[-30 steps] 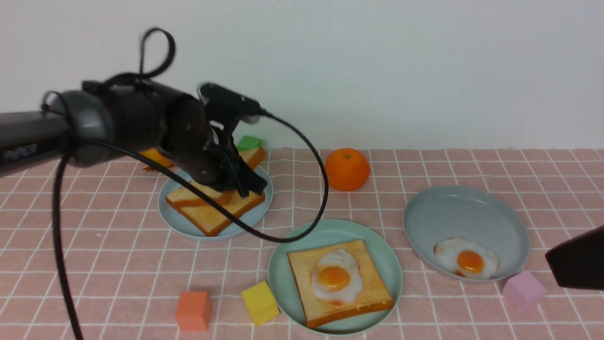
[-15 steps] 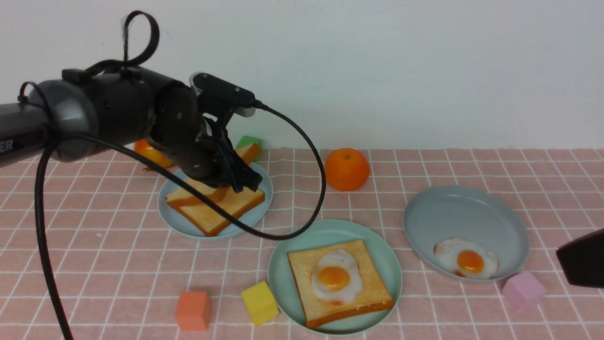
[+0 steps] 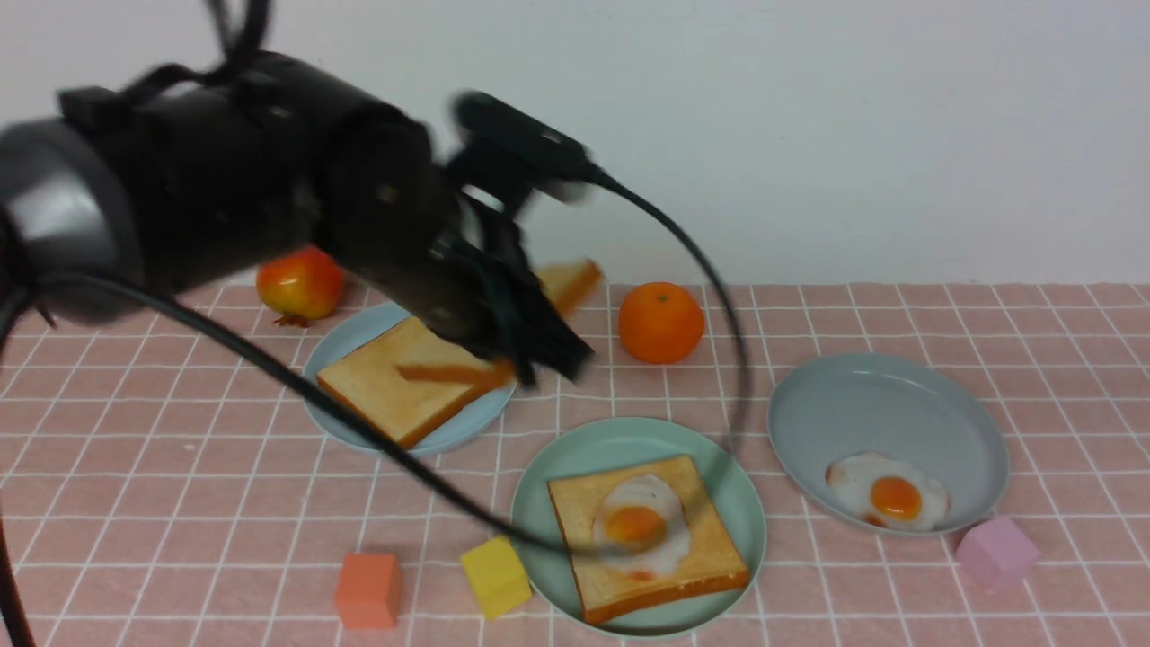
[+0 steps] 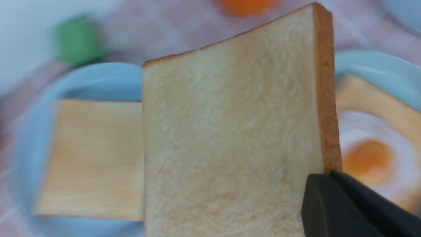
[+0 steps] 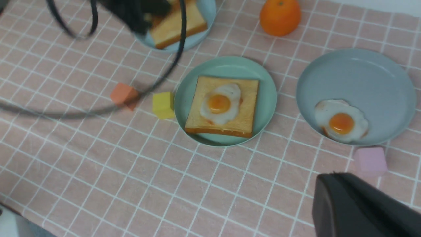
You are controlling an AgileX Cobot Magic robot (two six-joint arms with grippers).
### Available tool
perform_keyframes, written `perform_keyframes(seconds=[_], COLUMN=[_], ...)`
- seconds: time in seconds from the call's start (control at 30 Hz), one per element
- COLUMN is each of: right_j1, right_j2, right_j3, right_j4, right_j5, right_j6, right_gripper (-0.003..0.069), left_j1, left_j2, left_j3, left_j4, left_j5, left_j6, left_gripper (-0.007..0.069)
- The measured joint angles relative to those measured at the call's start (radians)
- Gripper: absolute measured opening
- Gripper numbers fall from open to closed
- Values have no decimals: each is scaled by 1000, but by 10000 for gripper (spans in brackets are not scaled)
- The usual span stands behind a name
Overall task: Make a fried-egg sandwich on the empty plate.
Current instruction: Use the left arm to place a slice of bread on the fried egg in the middle
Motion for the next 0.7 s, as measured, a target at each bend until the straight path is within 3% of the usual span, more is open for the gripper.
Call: perform_keyframes(seconds=[0.27,0.43,0.7], right_j1=[0,0,0], right_j2=[-147,-206,-211], right_j3=[109,210,248], right_j4=[-11,-10,39], right_j5=[19,16,-41], right_j6=[26,27,28], right_gripper=[10,10,10], left_j1=[-184,-197,-197], left_j2=[-1,-1,5], left_j3=[96,163,250], left_j4=[43,94,102], left_j5=[-10,-83,-238], left_j6=[1,24,215], left_gripper=[13,13,13])
